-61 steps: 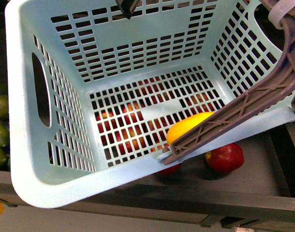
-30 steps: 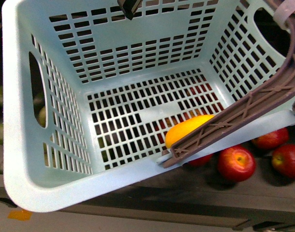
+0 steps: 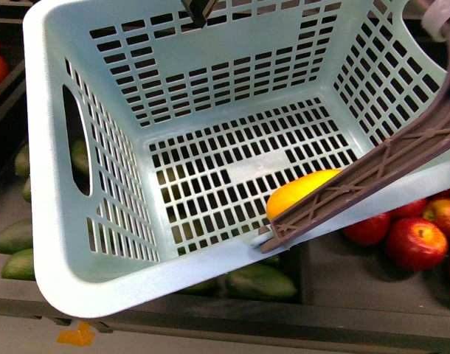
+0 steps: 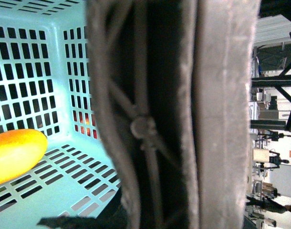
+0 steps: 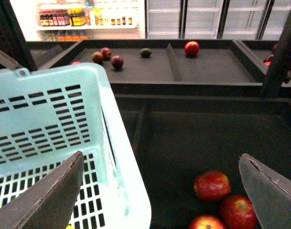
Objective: Pick mango and avocado into basket
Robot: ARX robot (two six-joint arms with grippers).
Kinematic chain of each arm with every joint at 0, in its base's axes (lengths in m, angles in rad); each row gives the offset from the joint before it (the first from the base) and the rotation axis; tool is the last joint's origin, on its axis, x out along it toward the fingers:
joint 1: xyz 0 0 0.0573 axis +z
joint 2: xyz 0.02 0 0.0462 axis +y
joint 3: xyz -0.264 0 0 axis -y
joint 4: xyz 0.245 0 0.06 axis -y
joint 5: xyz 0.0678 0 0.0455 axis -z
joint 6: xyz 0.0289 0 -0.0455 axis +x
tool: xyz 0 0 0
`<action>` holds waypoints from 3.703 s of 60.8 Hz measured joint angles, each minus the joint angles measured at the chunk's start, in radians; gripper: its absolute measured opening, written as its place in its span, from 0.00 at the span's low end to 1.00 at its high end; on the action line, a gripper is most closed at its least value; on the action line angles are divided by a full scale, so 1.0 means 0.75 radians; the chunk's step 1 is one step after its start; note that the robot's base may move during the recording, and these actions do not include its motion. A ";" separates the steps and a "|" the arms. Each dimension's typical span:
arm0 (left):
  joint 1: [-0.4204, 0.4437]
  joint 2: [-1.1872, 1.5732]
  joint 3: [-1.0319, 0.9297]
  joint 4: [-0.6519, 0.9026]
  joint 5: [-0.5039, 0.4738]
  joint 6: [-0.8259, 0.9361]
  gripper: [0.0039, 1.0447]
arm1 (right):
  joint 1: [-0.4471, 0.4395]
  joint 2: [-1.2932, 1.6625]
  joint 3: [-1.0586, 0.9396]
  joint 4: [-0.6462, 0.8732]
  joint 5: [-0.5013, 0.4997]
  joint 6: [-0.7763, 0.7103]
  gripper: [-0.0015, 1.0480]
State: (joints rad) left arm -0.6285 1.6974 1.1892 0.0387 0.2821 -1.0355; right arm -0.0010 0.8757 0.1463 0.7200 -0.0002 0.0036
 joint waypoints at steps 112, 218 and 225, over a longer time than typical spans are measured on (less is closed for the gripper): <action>0.003 0.000 0.002 0.000 0.002 0.004 0.13 | -0.393 1.953 1.045 -0.301 -0.004 -0.145 0.92; 0.003 0.000 0.002 0.000 -0.002 0.004 0.13 | -0.283 2.231 1.385 -0.452 -0.001 0.143 0.63; 0.003 0.000 0.002 0.000 -0.002 0.004 0.13 | -0.312 2.196 1.323 -0.424 -0.033 0.160 0.63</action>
State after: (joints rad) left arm -0.6266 1.6974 1.1908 0.0387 0.2806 -1.0328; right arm -0.2348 2.5229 1.1385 0.4023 -0.0246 0.1234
